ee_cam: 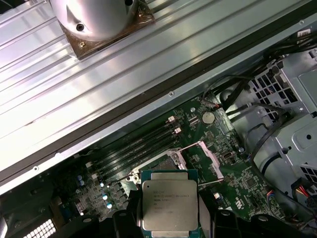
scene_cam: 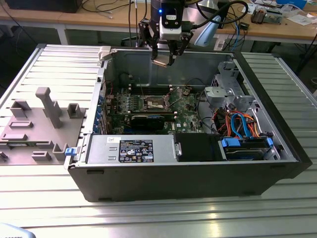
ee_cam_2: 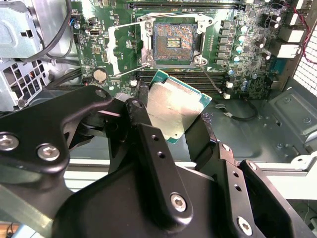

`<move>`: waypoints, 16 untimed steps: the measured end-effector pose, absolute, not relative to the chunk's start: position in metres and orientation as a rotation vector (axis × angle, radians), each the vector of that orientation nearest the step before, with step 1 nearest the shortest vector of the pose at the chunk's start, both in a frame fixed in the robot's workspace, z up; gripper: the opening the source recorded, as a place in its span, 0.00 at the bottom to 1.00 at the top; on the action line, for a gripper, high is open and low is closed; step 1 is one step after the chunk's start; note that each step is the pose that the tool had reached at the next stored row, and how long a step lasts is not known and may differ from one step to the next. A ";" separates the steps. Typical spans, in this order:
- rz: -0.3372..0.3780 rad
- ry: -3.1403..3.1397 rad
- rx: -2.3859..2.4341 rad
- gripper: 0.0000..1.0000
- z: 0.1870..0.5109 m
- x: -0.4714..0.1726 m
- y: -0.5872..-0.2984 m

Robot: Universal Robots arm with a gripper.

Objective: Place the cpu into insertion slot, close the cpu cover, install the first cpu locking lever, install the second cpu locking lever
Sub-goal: 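Place the cpu into insertion slot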

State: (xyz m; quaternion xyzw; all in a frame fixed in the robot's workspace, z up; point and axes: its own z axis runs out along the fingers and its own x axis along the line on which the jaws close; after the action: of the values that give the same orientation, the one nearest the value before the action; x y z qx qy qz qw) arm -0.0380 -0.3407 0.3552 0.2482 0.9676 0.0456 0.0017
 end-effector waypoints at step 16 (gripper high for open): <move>0.143 3.033 0.792 0.55 0.355 -0.038 -0.341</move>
State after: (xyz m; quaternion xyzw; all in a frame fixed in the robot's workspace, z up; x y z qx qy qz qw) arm -0.0380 -0.3406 0.3551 0.2524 0.9665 0.0456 0.0019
